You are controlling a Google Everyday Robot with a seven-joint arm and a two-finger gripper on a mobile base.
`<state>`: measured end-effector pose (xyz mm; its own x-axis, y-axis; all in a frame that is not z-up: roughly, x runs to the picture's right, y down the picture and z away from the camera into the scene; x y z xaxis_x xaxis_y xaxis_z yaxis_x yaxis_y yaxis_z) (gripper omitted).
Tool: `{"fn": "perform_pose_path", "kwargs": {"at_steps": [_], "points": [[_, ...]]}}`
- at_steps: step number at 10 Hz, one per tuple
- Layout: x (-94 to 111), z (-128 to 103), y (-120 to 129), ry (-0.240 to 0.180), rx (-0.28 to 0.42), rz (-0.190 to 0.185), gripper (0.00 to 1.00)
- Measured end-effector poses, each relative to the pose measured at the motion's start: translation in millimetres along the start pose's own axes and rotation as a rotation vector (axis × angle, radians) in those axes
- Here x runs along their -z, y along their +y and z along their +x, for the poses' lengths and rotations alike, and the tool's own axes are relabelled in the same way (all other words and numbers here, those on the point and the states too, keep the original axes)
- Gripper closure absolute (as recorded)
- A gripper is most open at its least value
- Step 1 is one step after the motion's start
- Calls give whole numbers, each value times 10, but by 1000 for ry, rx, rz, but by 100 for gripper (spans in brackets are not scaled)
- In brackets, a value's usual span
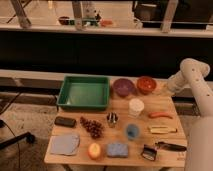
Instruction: Place fork in table surface
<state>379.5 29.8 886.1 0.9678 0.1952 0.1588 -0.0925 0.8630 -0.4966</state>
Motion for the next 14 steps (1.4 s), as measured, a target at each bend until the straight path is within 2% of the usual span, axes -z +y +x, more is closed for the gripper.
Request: {"fn": "perform_pose_path", "kwargs": {"at_steps": [8,11,14], "points": [[-517,143,121,26,-1,-75,88],[-649,159,147,25,3,-86,88],[-669,176,140,26,2,-84,88]]}}
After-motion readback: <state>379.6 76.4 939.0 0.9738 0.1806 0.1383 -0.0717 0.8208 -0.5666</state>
